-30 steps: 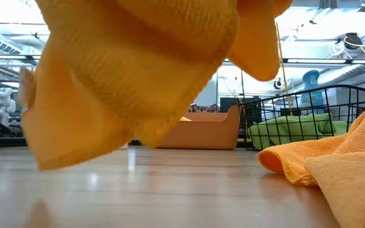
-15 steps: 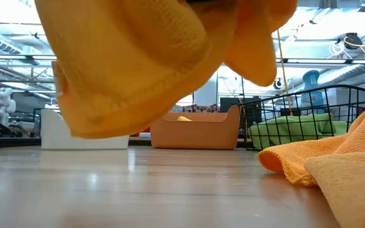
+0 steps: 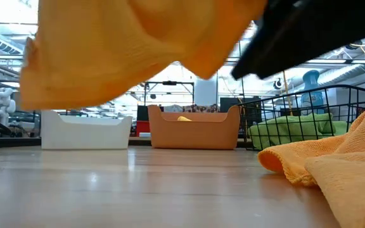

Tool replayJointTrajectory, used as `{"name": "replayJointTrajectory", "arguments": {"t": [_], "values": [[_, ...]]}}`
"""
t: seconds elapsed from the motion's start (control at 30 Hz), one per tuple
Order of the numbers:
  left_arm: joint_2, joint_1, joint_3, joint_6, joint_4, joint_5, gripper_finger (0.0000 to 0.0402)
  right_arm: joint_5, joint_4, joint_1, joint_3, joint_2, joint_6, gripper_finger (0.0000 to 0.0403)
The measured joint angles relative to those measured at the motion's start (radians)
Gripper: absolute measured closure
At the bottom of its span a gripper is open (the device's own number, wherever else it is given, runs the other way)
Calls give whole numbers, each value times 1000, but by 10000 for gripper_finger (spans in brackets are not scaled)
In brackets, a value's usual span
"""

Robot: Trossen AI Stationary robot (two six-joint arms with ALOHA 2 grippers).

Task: Sort microfiber towel by color & place in baskets
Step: Put the left orange towel into the white bin

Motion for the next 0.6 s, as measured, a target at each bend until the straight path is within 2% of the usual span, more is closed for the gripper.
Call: {"name": "replayJointTrajectory", "arguments": {"t": [0.13, 0.33, 0.43, 0.5, 0.6], "values": [[-48, 23, 0, -204, -269, -22, 388, 2, -154, 24, 0, -33, 132, 89], [-118, 90, 0, -565, -677, -20, 389, 4, -323, 82, 0, -55, 291, 86], [-155, 144, 0, -709, -842, 66, 389, 30, -355, 118, 0, -55, 336, 88], [-177, 187, -1, -747, -885, 160, 389, 59, -357, 139, 0, -55, 353, 89], [-236, 244, -10, -641, -872, 247, 389, 79, -362, 162, 0, -54, 349, 89]]}}
